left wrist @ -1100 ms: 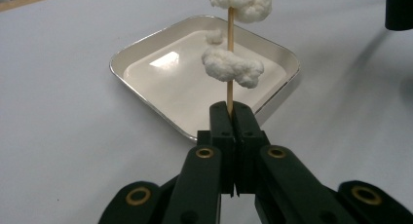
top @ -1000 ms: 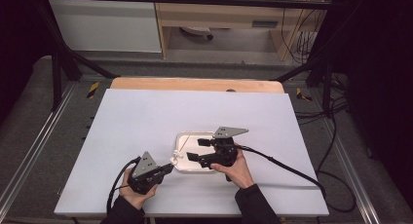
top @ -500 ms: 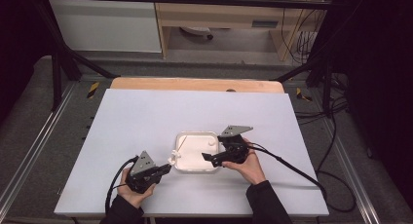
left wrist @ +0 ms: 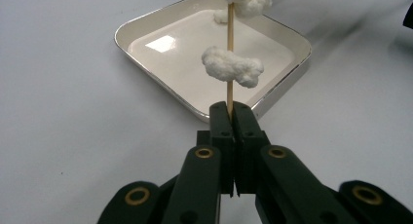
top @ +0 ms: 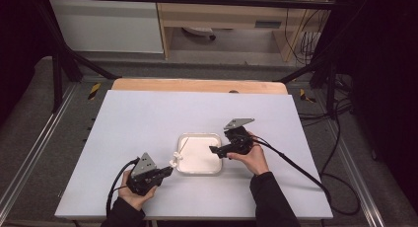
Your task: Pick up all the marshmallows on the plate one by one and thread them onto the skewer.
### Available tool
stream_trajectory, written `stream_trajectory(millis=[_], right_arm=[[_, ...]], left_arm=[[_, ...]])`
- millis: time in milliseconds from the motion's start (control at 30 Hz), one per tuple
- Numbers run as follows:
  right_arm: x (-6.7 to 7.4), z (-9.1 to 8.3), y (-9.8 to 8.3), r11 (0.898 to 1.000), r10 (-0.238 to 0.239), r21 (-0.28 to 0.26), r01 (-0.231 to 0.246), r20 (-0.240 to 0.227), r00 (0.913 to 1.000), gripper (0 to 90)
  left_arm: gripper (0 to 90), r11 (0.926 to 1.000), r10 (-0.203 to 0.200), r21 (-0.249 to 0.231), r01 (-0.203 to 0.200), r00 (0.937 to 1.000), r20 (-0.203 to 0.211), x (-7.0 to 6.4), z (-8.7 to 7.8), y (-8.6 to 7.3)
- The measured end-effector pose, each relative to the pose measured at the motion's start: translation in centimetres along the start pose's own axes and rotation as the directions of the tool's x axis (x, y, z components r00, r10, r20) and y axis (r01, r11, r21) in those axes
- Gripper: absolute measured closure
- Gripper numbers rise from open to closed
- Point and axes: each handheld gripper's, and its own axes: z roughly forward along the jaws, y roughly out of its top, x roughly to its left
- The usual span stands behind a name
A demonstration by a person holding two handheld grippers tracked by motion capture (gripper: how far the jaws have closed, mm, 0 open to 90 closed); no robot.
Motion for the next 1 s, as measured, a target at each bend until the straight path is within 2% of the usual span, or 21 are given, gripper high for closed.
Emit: stream_trajectory(millis=[167,500,833,1000], right_arm=[[-0.3,0.6,0.3,1.0,-0.001,0.002,0.001,-0.001,1.0,21.3],[0.3,2.2,0.8,0.996,-0.065,0.057,0.065,0.004,0.9979,36.3],[0.2,3.1,0.4,0.994,-0.06,0.094,0.058,0.014,0.9981,47.5],[0.2,3.3,0.4,0.994,-0.053,0.095,0.051,0.026,0.9982,51.8]], left_arm=[[88.9,1.0,-0.007,0.001,0.007,1.0,-0.002,0.0,0.1,0.0],[88.9,1.0,-0.004,0.0,0.004,1.0,0.006,0.0,0.1,0.0],[88.9,1.0,0.0,0.001,0.0,1.0,0.008,0.0,0.1,0.0],[88.9,1.0,0.0,0.0,0.0,1.0,0.008,0.0,0.1,0.0]])
